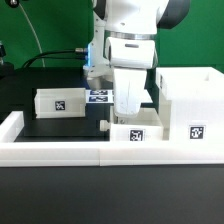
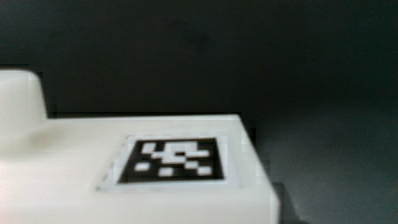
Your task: Assemble drawer
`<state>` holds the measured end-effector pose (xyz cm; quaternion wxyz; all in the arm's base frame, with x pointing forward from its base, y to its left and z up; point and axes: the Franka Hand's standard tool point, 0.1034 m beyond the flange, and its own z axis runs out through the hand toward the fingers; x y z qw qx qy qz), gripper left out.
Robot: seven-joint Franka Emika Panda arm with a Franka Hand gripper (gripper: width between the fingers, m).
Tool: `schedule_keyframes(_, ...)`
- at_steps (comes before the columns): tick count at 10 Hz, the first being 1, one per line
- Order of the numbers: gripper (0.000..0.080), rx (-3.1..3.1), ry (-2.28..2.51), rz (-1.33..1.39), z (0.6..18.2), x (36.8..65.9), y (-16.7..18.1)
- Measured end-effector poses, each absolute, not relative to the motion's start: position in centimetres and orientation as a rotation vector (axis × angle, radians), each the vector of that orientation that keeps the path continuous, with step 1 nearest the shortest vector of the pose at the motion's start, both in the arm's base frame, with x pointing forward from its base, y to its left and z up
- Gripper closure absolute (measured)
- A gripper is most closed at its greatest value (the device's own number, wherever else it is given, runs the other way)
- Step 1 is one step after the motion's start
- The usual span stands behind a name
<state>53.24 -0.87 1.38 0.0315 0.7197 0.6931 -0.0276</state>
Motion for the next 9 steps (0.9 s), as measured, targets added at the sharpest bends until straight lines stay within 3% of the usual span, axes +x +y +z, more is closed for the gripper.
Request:
schedule_keyframes(4, 0.0757, 2.232, 2.132, -0.110, 2.2, 54.4, -0.2)
schedule_keyframes(9, 0.0757, 2.223, 2.124, -0.075, 2.0, 54.3, -0.2)
